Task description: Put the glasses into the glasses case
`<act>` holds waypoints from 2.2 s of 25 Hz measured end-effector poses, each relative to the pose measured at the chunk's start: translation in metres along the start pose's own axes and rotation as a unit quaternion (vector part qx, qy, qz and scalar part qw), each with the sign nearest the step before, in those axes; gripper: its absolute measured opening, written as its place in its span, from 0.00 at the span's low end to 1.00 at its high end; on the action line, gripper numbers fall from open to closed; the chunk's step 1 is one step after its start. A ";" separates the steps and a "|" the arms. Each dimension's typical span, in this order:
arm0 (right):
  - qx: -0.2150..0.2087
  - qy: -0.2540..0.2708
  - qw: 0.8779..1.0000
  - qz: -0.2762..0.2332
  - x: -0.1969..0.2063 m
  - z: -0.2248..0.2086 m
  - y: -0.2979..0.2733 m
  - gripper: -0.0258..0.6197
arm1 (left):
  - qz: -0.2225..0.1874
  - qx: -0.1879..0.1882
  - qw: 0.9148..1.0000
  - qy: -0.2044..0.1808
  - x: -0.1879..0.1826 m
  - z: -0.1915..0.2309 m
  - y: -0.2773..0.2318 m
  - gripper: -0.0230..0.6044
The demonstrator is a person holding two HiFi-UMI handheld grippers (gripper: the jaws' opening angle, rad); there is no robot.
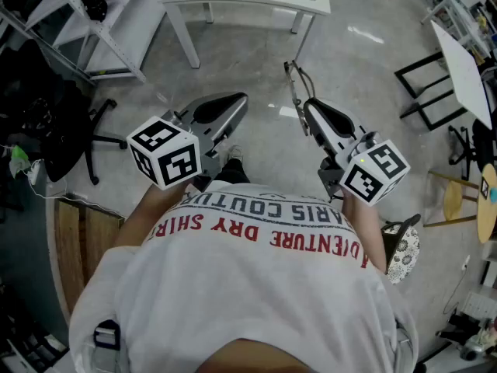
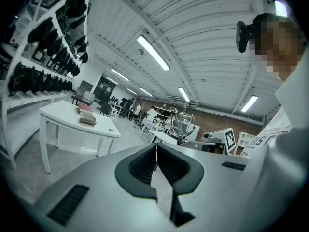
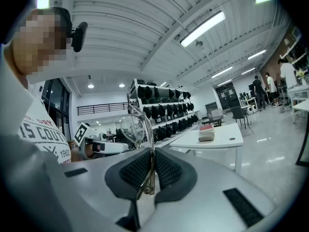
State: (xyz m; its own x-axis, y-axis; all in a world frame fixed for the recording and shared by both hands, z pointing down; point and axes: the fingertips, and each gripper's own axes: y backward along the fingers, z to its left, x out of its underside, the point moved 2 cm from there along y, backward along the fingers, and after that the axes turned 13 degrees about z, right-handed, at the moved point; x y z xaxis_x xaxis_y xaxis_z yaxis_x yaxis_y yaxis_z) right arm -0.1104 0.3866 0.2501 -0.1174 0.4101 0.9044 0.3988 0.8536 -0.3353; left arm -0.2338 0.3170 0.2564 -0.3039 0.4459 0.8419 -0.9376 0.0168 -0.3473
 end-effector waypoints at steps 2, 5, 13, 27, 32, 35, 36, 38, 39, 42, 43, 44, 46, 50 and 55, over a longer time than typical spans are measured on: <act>0.004 0.000 1.000 0.002 0.000 -0.004 0.000 0.10 | 0.001 0.002 1.000 -0.001 -0.001 0.001 -0.003 0.08; 0.005 -0.002 1.000 0.003 0.002 -0.009 -0.002 0.10 | 0.001 0.003 1.000 -0.002 -0.002 0.003 -0.008 0.08; 0.000 -0.012 1.000 0.001 0.001 -0.022 -0.012 0.10 | 0.003 0.009 1.000 -0.004 -0.007 0.015 -0.022 0.08; 0.017 -0.034 0.999 0.000 -0.024 -0.098 -0.058 0.10 | 0.016 0.019 1.000 0.006 -0.043 0.082 -0.075 0.08; 0.019 -0.040 0.999 0.010 -0.040 -0.140 -0.089 0.10 | 0.023 0.021 0.999 0.018 -0.066 0.124 -0.105 0.08; 0.021 -0.048 0.998 0.018 -0.048 -0.164 -0.109 0.10 | 0.030 0.022 0.999 0.030 -0.076 0.150 -0.121 0.08; 0.021 -0.051 0.998 0.022 -0.051 -0.172 -0.116 0.10 | 0.033 0.022 0.999 0.035 -0.080 0.160 -0.127 0.08; 0.021 -0.056 0.998 0.030 -0.058 -0.188 -0.133 0.10 | 0.037 0.023 0.998 0.042 -0.090 0.180 -0.137 0.08; 0.021 -0.058 0.997 0.034 -0.061 -0.197 -0.141 0.10 | 0.039 0.024 0.998 0.046 -0.094 0.190 -0.143 0.08; 0.021 -0.061 0.997 0.049 -0.070 -0.220 -0.164 0.10 | 0.048 0.021 0.997 0.062 -0.101 0.221 -0.164 0.08; 0.022 -0.061 0.996 0.055 -0.072 -0.229 -0.171 0.10 | 0.052 0.019 0.996 0.066 -0.103 0.231 -0.171 0.08; 0.022 -0.061 0.996 0.060 -0.075 -0.237 -0.178 0.10 | 0.054 0.017 0.996 0.069 -0.106 0.241 -0.177 0.08; 0.023 -0.063 0.995 0.070 -0.079 -0.253 -0.192 0.10 | 0.056 0.014 0.996 0.069 -0.115 0.257 -0.187 0.08; 0.020 -0.063 0.995 0.080 -0.093 -0.279 -0.219 0.10 | 0.054 0.006 0.996 0.066 -0.134 0.291 -0.199 0.08; 0.020 -0.051 0.995 0.081 -0.108 -0.297 -0.243 0.10 | 0.047 0.005 0.997 0.064 -0.152 0.319 -0.208 0.08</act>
State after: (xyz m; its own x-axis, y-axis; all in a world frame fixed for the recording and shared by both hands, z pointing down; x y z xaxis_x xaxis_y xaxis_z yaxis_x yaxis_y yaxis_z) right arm 0.0760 0.0398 0.3125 -0.1473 0.5726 0.8065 0.3840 0.7845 -0.4869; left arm -0.0467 -0.0391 0.3326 -0.3667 0.5550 0.7467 -0.9078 -0.0380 -0.4177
